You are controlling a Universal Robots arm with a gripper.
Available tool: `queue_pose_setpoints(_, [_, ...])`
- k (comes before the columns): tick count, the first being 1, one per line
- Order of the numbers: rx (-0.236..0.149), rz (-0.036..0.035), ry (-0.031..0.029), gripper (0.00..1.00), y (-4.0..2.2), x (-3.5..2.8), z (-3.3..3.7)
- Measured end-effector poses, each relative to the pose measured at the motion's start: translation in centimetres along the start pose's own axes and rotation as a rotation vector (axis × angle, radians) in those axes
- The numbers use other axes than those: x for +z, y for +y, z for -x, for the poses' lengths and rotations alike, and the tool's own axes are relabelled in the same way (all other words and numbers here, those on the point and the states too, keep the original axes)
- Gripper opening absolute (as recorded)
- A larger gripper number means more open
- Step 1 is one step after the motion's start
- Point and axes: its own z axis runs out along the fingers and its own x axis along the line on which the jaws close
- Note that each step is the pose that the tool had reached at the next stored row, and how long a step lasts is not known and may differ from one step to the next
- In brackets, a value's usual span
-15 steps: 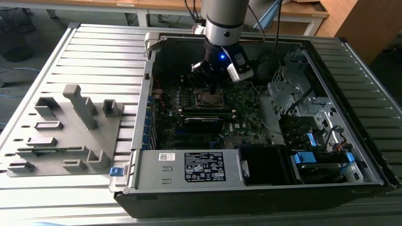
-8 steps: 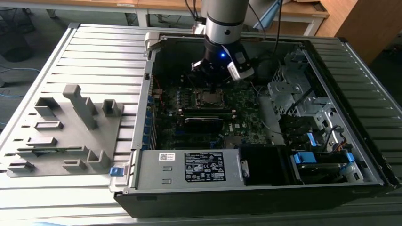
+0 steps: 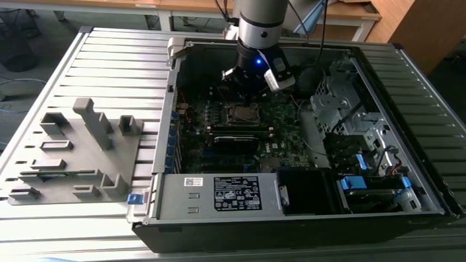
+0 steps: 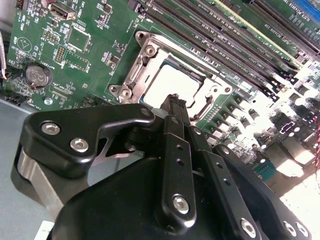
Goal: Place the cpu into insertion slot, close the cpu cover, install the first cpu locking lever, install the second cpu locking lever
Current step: 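Install the first cpu locking lever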
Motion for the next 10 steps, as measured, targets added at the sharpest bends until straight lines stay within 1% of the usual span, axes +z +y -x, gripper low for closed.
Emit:
queue_pose_setpoints(5, [0.0, -0.0003, 0.0001, 0.11, 0.0, -0.04, 0.0])
queue_pose_setpoints(10, [0.0, -0.0003, 0.0001, 0.11, 0.01, -0.29, 0.0])
